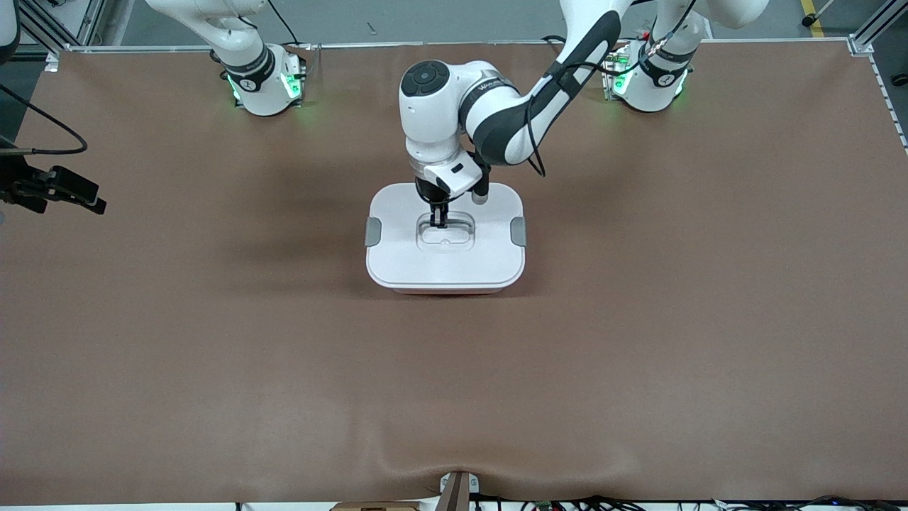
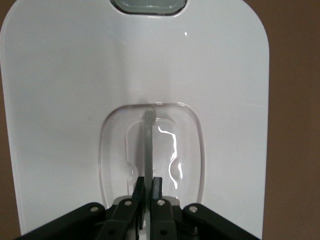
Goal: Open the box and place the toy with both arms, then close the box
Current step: 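Press the lid down onto the tub with the left gripper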
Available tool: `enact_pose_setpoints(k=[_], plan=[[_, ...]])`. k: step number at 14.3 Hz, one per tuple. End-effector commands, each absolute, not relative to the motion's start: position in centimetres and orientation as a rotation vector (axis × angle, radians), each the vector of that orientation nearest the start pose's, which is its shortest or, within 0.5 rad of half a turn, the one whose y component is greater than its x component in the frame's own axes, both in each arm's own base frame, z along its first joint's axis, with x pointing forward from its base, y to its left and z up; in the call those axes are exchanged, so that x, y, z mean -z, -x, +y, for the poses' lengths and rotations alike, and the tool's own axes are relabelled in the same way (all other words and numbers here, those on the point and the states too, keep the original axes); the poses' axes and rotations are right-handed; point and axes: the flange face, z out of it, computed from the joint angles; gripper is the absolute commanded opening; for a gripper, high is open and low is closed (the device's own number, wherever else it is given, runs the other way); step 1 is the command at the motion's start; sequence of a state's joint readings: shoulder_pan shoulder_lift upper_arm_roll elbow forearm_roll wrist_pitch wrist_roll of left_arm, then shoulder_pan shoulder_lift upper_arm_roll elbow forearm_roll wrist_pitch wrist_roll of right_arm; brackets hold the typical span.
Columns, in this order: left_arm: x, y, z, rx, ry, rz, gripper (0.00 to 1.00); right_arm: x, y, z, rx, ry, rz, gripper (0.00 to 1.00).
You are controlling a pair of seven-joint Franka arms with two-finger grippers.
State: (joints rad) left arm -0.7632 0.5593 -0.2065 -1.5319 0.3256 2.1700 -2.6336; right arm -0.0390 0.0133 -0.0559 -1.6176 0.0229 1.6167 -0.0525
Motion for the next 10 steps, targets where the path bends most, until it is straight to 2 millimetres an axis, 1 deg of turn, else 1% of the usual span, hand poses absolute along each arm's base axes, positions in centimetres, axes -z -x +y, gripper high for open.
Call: enact_pose_setpoints(k=[1, 2, 3, 4, 5, 7, 9, 10], plan=[[-33.5, -42.6, -54.7, 0.286, 2.338, -2.215, 0.00, -60.3, -55.4, -5.6, -0.003, 3.127, 0.064, 1.00], [-33.9, -42.9, -54.7, 0.284, 2.336, -2.228, 0.00, -60.3, -55.5, -5.6, -0.001, 3.128, 0.061, 1.00], [-34.5, -43.2, -54.5, 0.292, 2.343, -2.229, 0.20, -60.2, -55.5, -5.7, -0.004, 3.133, 0.063, 1.00], [-35.6, -43.2, -54.5, 0.300, 2.376, -2.190, 0.99, -60.2, -55.6, -5.7, -0.004, 3.132, 0.066, 1.00], [-37.0, -43.3, -54.6, 0.297, 2.413, -2.146, 1.00, -60.3, -55.6, -5.7, -0.003, 3.126, 0.066, 1.00], [-39.9, -43.7, -54.7, 0.295, 2.395, -2.120, 1.00, -60.4, -55.6, -5.3, -0.003, 3.124, 0.073, 1.00], [-42.8, -43.5, -54.2, 0.283, 2.421, -2.030, 1.00, -60.5, -55.5, -5.6, -0.007, 3.122, 0.071, 1.00], [-44.6, -43.5, -53.5, 0.248, 2.454, -1.980, 1.00, -60.7, -55.5, -5.8, -0.002, 3.122, 0.075, 1.00]])
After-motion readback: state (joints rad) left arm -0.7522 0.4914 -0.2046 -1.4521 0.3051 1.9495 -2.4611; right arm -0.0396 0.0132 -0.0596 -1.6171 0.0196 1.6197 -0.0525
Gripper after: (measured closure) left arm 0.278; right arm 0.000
